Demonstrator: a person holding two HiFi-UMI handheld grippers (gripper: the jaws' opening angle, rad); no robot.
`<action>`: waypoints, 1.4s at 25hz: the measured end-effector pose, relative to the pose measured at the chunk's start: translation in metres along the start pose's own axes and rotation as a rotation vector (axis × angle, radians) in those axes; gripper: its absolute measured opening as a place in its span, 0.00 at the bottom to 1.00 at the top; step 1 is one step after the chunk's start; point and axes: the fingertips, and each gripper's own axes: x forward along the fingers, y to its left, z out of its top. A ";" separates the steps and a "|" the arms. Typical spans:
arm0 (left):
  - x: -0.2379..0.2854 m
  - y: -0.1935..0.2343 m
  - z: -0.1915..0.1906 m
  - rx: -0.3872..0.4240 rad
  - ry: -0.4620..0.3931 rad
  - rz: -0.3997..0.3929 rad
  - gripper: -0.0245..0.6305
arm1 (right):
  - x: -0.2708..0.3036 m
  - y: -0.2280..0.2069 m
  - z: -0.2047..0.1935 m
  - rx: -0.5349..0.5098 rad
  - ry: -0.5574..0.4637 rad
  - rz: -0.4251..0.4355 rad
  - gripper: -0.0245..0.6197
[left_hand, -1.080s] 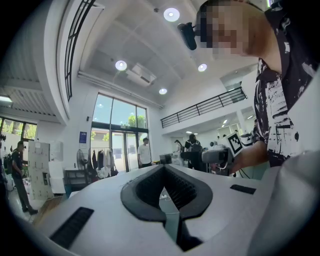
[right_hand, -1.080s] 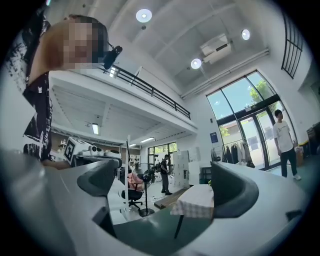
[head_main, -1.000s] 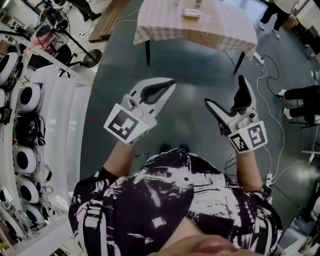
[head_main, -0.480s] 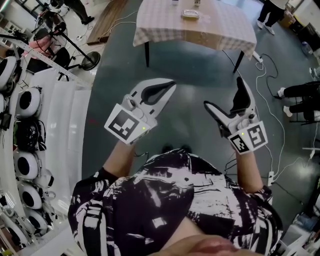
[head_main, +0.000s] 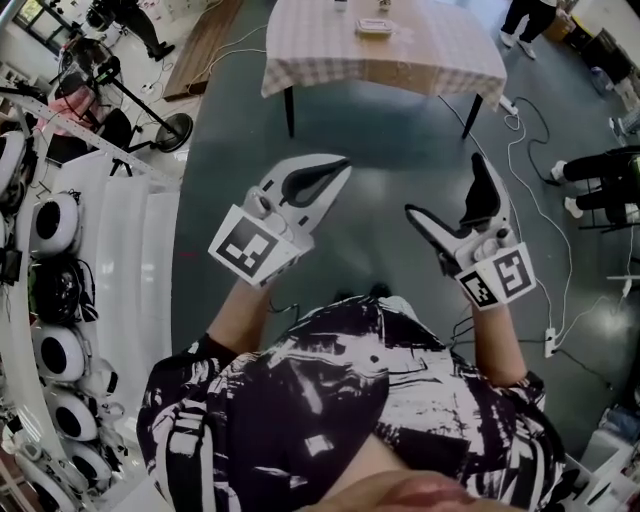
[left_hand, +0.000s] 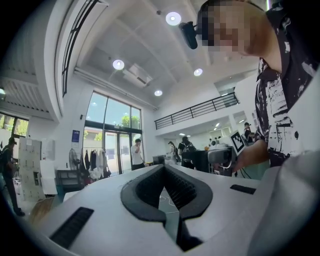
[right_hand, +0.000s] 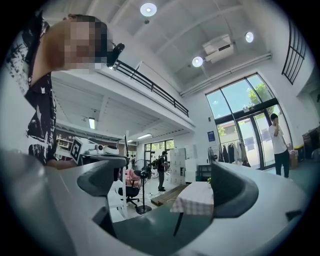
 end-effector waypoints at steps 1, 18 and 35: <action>-0.001 0.001 0.000 0.000 -0.002 -0.002 0.04 | 0.001 0.002 -0.001 -0.001 0.004 0.002 0.93; 0.054 0.065 -0.029 0.005 0.045 0.052 0.04 | 0.065 -0.071 -0.026 0.027 -0.026 0.057 0.93; 0.250 0.188 -0.052 0.011 0.073 0.052 0.04 | 0.161 -0.278 -0.034 0.036 -0.034 0.079 0.93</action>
